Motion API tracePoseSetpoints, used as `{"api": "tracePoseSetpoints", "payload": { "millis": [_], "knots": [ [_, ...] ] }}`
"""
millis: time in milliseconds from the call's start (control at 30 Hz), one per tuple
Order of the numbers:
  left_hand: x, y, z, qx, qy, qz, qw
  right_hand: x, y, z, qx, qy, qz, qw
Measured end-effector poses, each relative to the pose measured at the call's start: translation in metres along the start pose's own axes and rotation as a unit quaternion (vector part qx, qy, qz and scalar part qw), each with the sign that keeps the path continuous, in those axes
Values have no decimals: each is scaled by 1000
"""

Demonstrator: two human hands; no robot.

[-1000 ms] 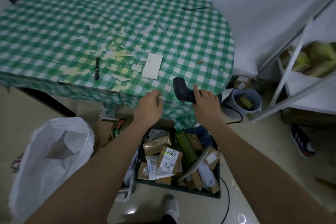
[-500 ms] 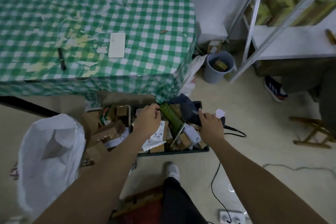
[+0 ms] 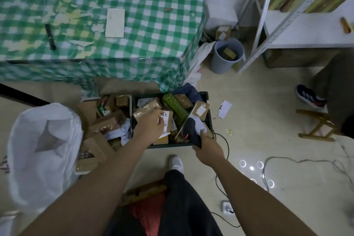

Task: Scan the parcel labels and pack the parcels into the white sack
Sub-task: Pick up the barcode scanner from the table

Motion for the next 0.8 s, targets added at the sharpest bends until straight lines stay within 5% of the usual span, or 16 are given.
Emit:
{"api": "tracePoseSetpoints", "payload": {
  "millis": [267, 500, 633, 800],
  "knots": [
    [-56, 89, 16, -18, -7, 5, 1000, -10, 81, -93, 19, 56, 5, 998],
    [-109, 206, 33, -63, -24, 63, 996, -2, 180, -151, -186, 46, 62, 980],
    [-107, 267, 37, -53, -60, 83, 993, 38, 224, -173, -278, 23, 94, 956],
    [-63, 347, 20, -68, -116, 84, 987, 122, 260, -193, -224, 8, 176, 958]
  ]
}}
Point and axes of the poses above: each hand's wrist, its own x-axis towards the middle knuckle, its own z-axis out of the back of the hand, y = z × x, the point moved 8 cm from there along x, towards the middle knuckle, and after that the axes turned 11 degrees about y, right-handed, at the moved point
